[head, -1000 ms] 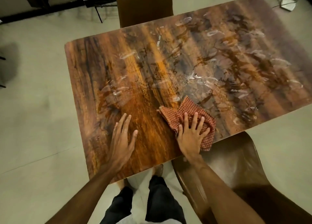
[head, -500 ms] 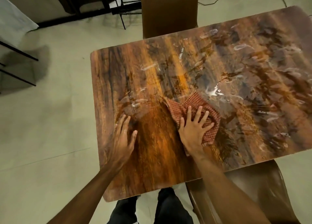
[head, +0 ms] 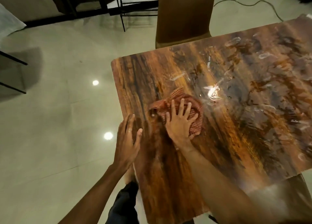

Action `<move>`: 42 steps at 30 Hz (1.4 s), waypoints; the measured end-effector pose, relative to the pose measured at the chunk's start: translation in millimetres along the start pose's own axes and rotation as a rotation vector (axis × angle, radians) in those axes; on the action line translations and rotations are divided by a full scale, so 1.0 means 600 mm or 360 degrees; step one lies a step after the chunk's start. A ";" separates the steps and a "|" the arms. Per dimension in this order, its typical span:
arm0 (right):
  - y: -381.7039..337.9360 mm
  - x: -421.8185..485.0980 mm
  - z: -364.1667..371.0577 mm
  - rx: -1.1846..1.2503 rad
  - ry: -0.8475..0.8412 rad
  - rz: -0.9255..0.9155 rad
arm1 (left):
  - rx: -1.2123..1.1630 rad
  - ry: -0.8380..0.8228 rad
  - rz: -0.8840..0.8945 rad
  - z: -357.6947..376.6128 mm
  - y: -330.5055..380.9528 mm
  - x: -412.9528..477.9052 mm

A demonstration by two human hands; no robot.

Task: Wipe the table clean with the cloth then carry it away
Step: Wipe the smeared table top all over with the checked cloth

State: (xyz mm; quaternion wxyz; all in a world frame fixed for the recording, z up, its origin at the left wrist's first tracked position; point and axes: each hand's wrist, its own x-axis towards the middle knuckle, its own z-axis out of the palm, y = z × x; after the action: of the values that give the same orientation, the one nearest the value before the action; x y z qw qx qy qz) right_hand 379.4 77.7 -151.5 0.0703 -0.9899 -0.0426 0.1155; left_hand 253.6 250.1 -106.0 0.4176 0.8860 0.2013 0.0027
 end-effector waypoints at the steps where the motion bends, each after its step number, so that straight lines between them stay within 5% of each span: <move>1: -0.045 -0.022 0.014 -0.0015 -0.0024 -0.0121 | 0.0001 -0.0011 0.0036 -0.011 -0.009 0.009; 5: -0.124 -0.146 0.067 -0.0047 -0.0056 -0.0254 | 0.0059 -0.0076 0.0107 -0.066 -0.054 0.056; 10: -0.027 -0.341 0.083 0.0084 0.0004 0.0368 | 0.0063 -0.0257 0.0237 -0.085 -0.053 0.060; 13: -0.076 -0.363 0.083 0.0246 -0.0050 0.0727 | 0.0049 -0.0371 0.0325 -0.078 -0.042 0.038; 19: -0.187 -0.307 0.079 0.0247 -0.0037 0.0243 | 0.0158 -0.0518 0.0475 -0.084 -0.038 -0.015; 26: -0.078 -0.517 0.113 0.0344 -0.0060 0.0852 | 0.0196 -0.0571 0.0595 -0.097 -0.053 -0.037; 29: -0.129 -0.460 0.106 0.0425 -0.0009 0.1033 | 0.0216 -0.0663 0.0635 -0.096 -0.061 -0.028; 35: -0.213 -0.323 0.112 0.0208 0.0073 0.0664 | 0.0242 -0.0785 0.0737 -0.105 -0.080 0.087; 42: -0.310 -0.234 0.121 0.0354 0.0292 0.1439 | 0.0073 -0.0807 0.0653 -0.166 -0.119 0.301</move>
State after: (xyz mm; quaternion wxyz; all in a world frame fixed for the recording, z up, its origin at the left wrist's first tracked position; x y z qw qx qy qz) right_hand 213.7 256.5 -162.5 0.1219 -0.9018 0.4116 0.0505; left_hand 377.0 429.3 -123.6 0.4250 0.8898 -0.0920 -0.1386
